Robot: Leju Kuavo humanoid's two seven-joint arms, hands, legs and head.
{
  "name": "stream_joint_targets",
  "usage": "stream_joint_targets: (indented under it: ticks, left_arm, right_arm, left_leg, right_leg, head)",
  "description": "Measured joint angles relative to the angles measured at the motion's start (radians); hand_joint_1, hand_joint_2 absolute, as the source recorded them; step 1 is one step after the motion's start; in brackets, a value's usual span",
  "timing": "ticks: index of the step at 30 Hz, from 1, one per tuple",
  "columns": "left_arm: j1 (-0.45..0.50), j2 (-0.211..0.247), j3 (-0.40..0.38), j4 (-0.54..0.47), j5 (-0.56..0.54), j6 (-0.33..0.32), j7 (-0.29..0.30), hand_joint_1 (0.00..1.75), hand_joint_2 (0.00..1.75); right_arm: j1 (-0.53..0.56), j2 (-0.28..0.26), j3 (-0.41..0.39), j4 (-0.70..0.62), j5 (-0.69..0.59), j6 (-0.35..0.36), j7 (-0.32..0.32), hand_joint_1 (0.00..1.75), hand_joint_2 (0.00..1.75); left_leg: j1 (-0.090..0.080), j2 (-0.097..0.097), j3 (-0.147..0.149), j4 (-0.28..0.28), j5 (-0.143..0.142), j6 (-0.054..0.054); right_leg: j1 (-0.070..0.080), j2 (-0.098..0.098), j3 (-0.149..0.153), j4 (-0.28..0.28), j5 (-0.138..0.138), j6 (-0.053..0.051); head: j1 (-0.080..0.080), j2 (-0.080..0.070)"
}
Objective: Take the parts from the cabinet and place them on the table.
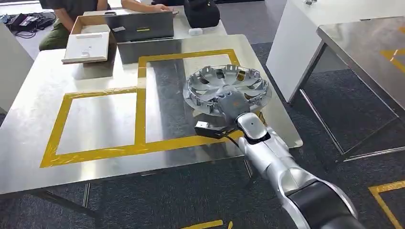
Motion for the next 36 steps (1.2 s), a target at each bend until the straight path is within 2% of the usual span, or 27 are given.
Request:
stream_joint_targets:
  ticks: [1, 8, 9, 17, 22, 27, 29, 30, 31, 33, 34, 35, 36]
  left_arm:
    - [0.0, 0.0, 0.002, 0.0, 0.0, -0.003, 0.0, 0.0, 1.75]
    - [0.0, 0.008, 0.01, 0.0, -0.012, -0.036, 0.0, 0.0, 1.75]
    - [0.0, 0.01, 0.01, 0.0, -0.014, -0.048, 0.0, 0.0, 0.0]
    - [-0.017, 0.017, 0.01, 0.0, -0.042, -0.063, 0.0, 0.0, 0.0]
    - [-0.021, 0.019, 0.008, 0.0, -0.063, -0.051, 0.0, 0.0, 0.0]
    - [-0.015, 0.027, 0.008, 0.0, -0.059, -0.051, 0.0, 0.0, 0.0]
    - [-0.012, 0.027, 0.008, 0.0, -0.056, -0.051, 0.001, 0.0, 0.0]
    - [-0.012, 0.028, 0.008, 0.0, -0.056, -0.051, 0.003, 0.0, 0.0]
    - [-0.013, 0.029, 0.008, 0.0, -0.056, -0.051, 0.003, 0.0, 0.0]
    - [-0.013, 0.029, 0.008, 0.0, -0.056, -0.051, 0.002, 0.0, 0.0]
    - [-0.011, 0.03, 0.008, 0.0, -0.056, -0.051, 0.002, 0.0, 0.0]
    - [-0.008, 0.03, 0.008, 0.0, -0.055, -0.051, 0.002, 0.0, 0.0]
    - [-0.006, 0.03, 0.008, 0.0, -0.053, -0.051, 0.002, 0.0, 0.0]
  right_arm:
    - [-0.002, 0.001, 0.01, 0.002, 0.001, 0.0, 0.003, 0.0, 0.0]
    - [-0.041, 0.018, 0.072, 0.029, 0.004, 0.002, 0.03, 0.0, 0.0]
    - [-0.047, 0.021, 0.081, 0.031, 0.004, 0.002, 0.037, 0.0, 0.0]
    - [-0.087, 0.059, 0.129, 0.042, 0.002, 0.006, 0.035, 0.0, 0.0]
    - [-0.087, 0.077, 0.129, 0.042, -0.032, -0.033, -0.001, 0.0, 0.0]
    - [-0.076, 0.094, 0.129, 0.016, -0.058, -0.085, -0.023, 0.0, 0.0]
    - [-0.071, 0.1, 0.13, -0.008, -0.06, -0.088, -0.023, 0.0, 0.0]
    - [-0.072, 0.1, 0.129, -0.016, -0.06, -0.09, -0.023, 0.0, 0.0]
    - [-0.071, 0.101, 0.13, -0.019, -0.061, -0.09, -0.023, 0.0, 0.0]
    - [-0.057, 0.101, 0.13, -0.023, -0.061, -0.09, -0.023, 0.0, 0.0]
    - [-0.049, 0.101, 0.13, -0.023, -0.061, -0.088, -0.023, 0.0, 0.0]
    - [-0.043, 0.1, 0.13, -0.025, -0.059, -0.087, -0.023, 0.0, 0.0]
    - [-0.04, 0.1, 0.131, -0.029, -0.057, -0.087, -0.028, 0.0, 0.0]
  left_leg:
    - [0.0, 0.0, 0.0, 0.0, 0.0, 0.0]
    - [0.0, 0.0, 0.001, 0.0, 0.0, 0.0]
    - [0.0, 0.0, 0.001, 0.0, 0.0, 0.0]
    - [0.001, 0.0, 0.002, 0.0, 0.001, -0.002]
    - [0.001, 0.0, 0.003, 0.0, 0.001, -0.002]
    - [-0.007, 0.001, 0.002, 0.004, -0.005, 0.007]
    - [0.007, 0.005, 0.017, -0.017, 0.001, 0.015]
    - [0.008, 0.007, 0.022, -0.023, 0.001, 0.02]
    - [0.009, 0.008, 0.022, -0.023, 0.001, 0.021]
    - [0.009, 0.009, 0.022, -0.021, 0.002, 0.021]
    - [0.01, 0.009, 0.022, -0.02, 0.001, 0.021]
    - [0.012, 0.008, 0.022, -0.018, 0.0, 0.019]
    - [0.015, 0.008, 0.022, -0.014, -0.002, 0.015]
  right_leg:
    - [0.0, 0.0, 0.0, 0.0, 0.0, 0.0]
    - [0.0, 0.0, 0.001, 0.0, 0.0, 0.0]
    - [0.0, 0.0, 0.001, 0.0, 0.0, 0.0]
    - [0.0, 0.0, 0.001, 0.001, 0.0, 0.0]
    - [0.0, 0.0, 0.002, 0.001, 0.0, 0.0]
    - [-0.007, 0.0, 0.003, -0.006, 0.0, 0.006]
    - [-0.007, 0.001, 0.008, 0.003, -0.008, 0.013]
    - [-0.004, -0.001, -0.01, 0.041, -0.029, 0.017]
    - [-0.006, -0.001, -0.048, 0.109, -0.064, 0.019]
    - [-0.014, -0.001, -0.143, 0.274, -0.127, 0.027]
    - [-0.018, -0.001, -0.173, 0.316, -0.128, 0.03]
    - [-0.021, -0.001, -0.177, 0.307, -0.103, 0.032]
    - [-0.024, -0.002, -0.159, 0.255, -0.057, 0.034]
  head:
    - [0.0, 0.0]
    - [0.0, 0.0]
    - [0.0, 0.0]
    - [0.0, 0.0]
    - [0.0, 0.0]
    - [0.0, 0.0]
    - [0.0, 0.0]
    - [0.005, 0.0]
    - [0.006, 0.0]
    - [0.005, 0.0]
    - [0.006, 0.0]
    - [0.006, 0.0]
    - [0.007, 0.0]
